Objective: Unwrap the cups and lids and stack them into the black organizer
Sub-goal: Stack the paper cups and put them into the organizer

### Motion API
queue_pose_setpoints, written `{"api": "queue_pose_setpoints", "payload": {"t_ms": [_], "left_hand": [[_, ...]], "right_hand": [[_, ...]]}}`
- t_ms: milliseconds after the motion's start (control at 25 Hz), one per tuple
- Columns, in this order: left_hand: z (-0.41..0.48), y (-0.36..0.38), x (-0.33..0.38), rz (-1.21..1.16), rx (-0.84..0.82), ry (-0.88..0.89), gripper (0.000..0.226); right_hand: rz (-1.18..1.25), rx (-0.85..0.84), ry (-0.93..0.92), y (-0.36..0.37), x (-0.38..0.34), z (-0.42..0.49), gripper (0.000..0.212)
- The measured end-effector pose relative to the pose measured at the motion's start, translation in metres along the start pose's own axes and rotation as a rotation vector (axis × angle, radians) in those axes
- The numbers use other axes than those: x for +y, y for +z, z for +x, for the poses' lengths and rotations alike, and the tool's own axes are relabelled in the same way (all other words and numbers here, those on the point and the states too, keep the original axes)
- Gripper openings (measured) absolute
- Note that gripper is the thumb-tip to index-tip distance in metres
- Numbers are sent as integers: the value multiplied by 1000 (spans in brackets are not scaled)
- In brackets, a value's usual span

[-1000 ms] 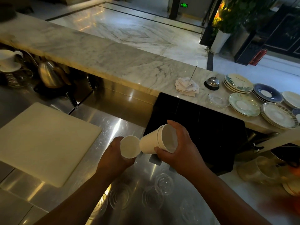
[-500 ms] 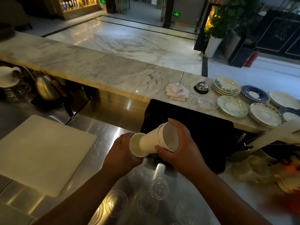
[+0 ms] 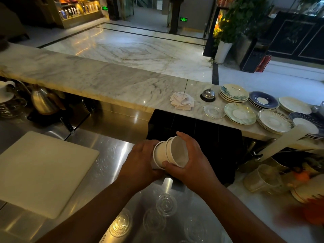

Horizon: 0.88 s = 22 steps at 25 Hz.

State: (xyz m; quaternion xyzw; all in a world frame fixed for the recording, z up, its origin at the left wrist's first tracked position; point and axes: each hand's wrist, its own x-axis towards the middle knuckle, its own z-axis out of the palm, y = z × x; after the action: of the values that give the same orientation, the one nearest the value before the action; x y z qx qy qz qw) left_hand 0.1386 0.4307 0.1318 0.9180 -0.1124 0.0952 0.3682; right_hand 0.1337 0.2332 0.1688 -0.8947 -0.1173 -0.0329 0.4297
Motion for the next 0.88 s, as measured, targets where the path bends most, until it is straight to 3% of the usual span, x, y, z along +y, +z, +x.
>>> {"api": "queue_pose_setpoints", "payload": {"t_ms": [560, 880], "left_hand": [[6, 12, 26, 55, -38, 33, 85], [19, 21, 23, -1, -57, 10, 83]], "right_hand": [[13, 5, -15, 3, 18, -5, 98], [-10, -4, 0, 1, 31, 7, 108]]}}
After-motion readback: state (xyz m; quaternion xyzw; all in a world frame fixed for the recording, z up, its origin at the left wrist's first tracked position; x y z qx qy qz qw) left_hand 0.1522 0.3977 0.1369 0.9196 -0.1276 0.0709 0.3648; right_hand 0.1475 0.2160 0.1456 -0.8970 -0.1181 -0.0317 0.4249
